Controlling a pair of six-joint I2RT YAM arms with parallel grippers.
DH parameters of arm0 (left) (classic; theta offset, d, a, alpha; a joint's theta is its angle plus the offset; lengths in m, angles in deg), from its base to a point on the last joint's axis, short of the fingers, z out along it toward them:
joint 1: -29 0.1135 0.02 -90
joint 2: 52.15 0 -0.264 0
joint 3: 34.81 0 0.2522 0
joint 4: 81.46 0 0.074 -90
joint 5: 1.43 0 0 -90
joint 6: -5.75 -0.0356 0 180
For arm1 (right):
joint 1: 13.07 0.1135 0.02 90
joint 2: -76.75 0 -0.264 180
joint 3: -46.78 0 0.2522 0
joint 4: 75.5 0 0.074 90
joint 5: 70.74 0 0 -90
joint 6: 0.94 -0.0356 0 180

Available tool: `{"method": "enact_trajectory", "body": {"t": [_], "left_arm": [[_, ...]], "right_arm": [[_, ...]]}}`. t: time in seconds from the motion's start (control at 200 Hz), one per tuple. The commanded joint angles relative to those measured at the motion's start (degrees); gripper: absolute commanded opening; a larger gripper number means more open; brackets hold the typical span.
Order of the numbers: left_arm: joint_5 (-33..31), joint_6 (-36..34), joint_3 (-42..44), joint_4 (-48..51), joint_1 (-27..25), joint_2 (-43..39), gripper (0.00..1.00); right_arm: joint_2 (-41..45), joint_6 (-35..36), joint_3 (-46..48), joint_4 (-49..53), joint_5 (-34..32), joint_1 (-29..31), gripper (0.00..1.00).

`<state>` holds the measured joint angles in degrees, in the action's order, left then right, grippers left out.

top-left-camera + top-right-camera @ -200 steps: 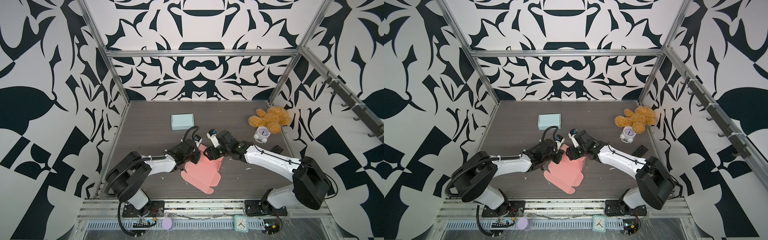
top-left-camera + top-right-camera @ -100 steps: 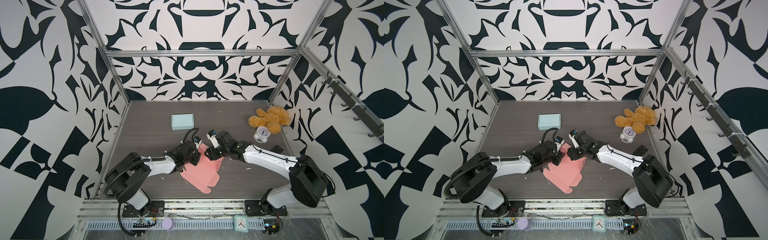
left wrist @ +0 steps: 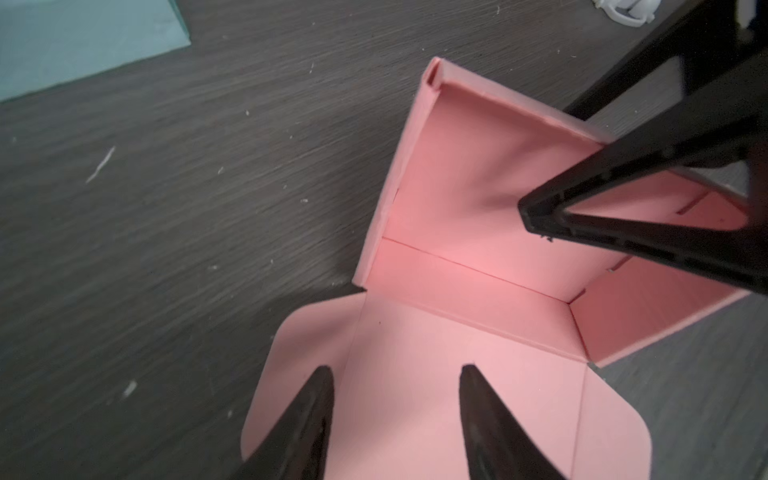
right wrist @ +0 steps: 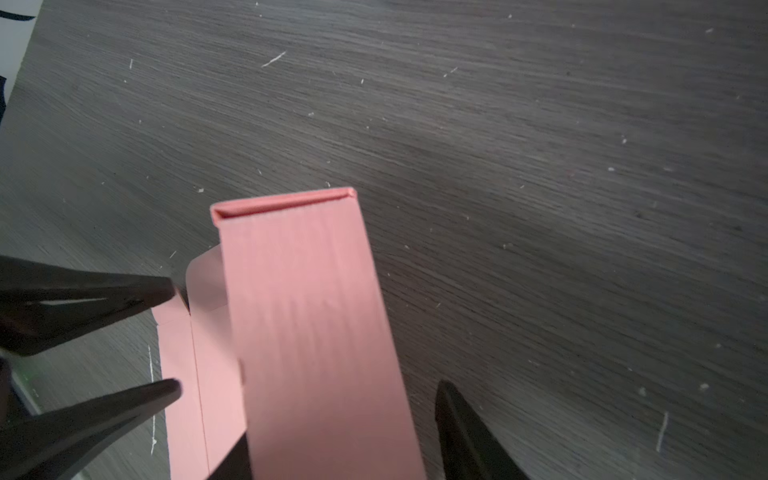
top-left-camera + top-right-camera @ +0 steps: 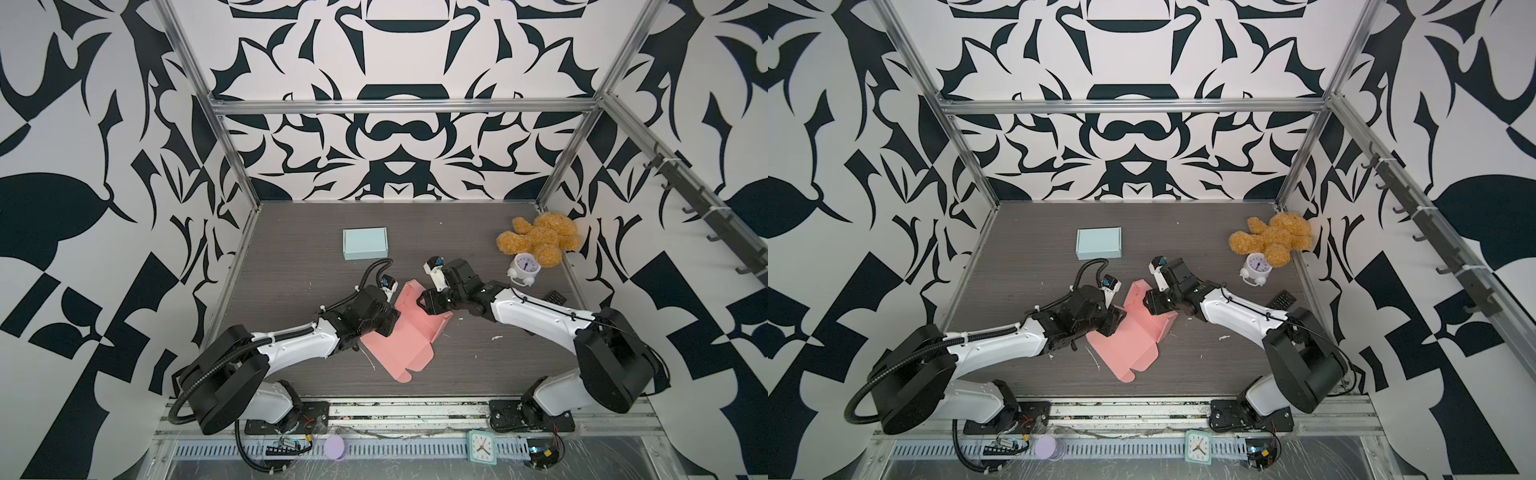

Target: Fold the paper box

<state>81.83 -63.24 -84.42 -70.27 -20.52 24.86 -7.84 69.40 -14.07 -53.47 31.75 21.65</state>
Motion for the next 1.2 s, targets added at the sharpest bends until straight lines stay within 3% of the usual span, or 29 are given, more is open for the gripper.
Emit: {"method": "enact_trajectory", "body": {"t": [0.0, 0.265, 0.625, 0.77, 0.87, 0.895, 1.195], "left_arm": [[-0.54, 7.63, -3.86, 11.51, -0.14, -2.23, 0.56], [0.68, 13.05, -6.93, 24.45, -0.05, -8.06, 0.61], [3.85, 18.14, -5.51, 31.52, 0.96, -14.42, 0.76], [8.64, 20.45, -1.49, 30.34, 4.45, -19.15, 0.84], [13.09, 22.18, 1.58, 28.58, 7.75, -21.73, 0.84], [13.94, 22.59, 2.14, 28.20, 8.36, -22.25, 0.88], [18.03, 26.83, 4.93, 22.24, 10.32, -21.60, 0.89]], "right_arm": [[0.22, -1.28, 0.71, -2.28, 1.98, -1.22, 0.56], [0.13, -2.22, 2.60, -4.43, 3.45, -3.74, 0.56], [-0.35, -3.15, 5.36, -6.90, 4.11, -5.87, 0.56], [-0.70, -3.52, 6.37, -8.02, 4.29, -6.63, 0.56], [-0.97, -3.92, 7.20, -8.94, 4.80, -7.50, 0.56], [-1.02, -4.03, 7.46, -9.14, 4.82, -7.71, 0.56], [-1.18, -4.14, 8.97, -10.10, 4.82, -8.66, 0.57]]}}
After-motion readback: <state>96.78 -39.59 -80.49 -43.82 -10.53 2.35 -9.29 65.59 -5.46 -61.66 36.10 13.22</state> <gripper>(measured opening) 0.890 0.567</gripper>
